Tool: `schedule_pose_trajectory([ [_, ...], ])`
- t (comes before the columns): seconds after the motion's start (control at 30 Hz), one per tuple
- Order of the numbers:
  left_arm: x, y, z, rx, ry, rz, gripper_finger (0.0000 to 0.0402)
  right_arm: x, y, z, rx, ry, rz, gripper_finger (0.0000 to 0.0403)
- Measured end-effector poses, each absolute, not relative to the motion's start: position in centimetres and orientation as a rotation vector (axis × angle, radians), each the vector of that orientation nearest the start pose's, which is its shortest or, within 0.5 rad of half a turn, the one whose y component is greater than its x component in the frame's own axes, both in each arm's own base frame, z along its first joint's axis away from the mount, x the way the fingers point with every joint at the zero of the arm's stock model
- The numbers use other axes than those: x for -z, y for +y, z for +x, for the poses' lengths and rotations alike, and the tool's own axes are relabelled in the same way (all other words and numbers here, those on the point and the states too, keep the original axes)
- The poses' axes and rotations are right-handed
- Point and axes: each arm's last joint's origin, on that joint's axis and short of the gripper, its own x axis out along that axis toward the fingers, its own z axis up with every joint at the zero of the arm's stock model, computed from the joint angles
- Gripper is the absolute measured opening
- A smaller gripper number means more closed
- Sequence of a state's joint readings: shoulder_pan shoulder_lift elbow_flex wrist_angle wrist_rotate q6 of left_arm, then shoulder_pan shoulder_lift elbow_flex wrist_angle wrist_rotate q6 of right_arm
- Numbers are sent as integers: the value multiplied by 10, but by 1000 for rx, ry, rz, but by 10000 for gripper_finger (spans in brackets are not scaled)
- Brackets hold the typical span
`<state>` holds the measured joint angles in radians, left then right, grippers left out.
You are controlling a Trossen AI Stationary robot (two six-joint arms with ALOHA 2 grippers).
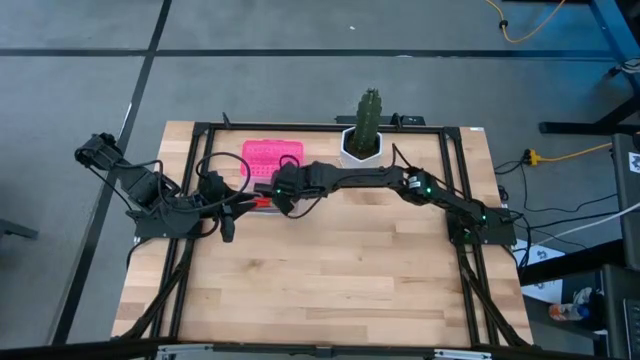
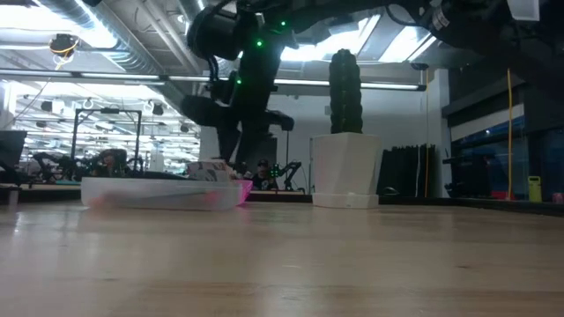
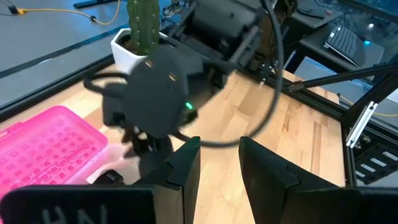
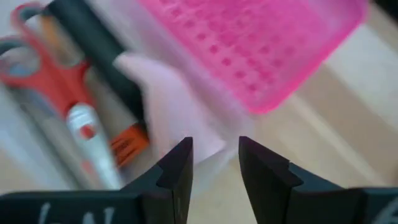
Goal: Pack school essentials
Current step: Put the pink sticky note into the supply box, then return to Home Position
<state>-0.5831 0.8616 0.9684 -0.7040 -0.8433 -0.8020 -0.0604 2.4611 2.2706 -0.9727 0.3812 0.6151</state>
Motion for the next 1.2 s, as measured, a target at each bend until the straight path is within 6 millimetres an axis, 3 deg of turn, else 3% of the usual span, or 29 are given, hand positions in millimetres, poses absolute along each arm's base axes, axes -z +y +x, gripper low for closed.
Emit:
schedule_pose_trajectory([
  [0.4,-341,-69,143,-409,318,-392,105,-194,-24,517,654,980,368,129],
  [0.7,-341,-69,143,-409,318,-392,105,-168,-16,523,601,1041,399,129],
  [0.97,-341,-69,143,-409,318,-393,105,-172,-10,525,578,1011,405,129],
  [1.2,-341,-69,143,-409,318,-392,105,-191,-10,531,551,950,396,129],
])
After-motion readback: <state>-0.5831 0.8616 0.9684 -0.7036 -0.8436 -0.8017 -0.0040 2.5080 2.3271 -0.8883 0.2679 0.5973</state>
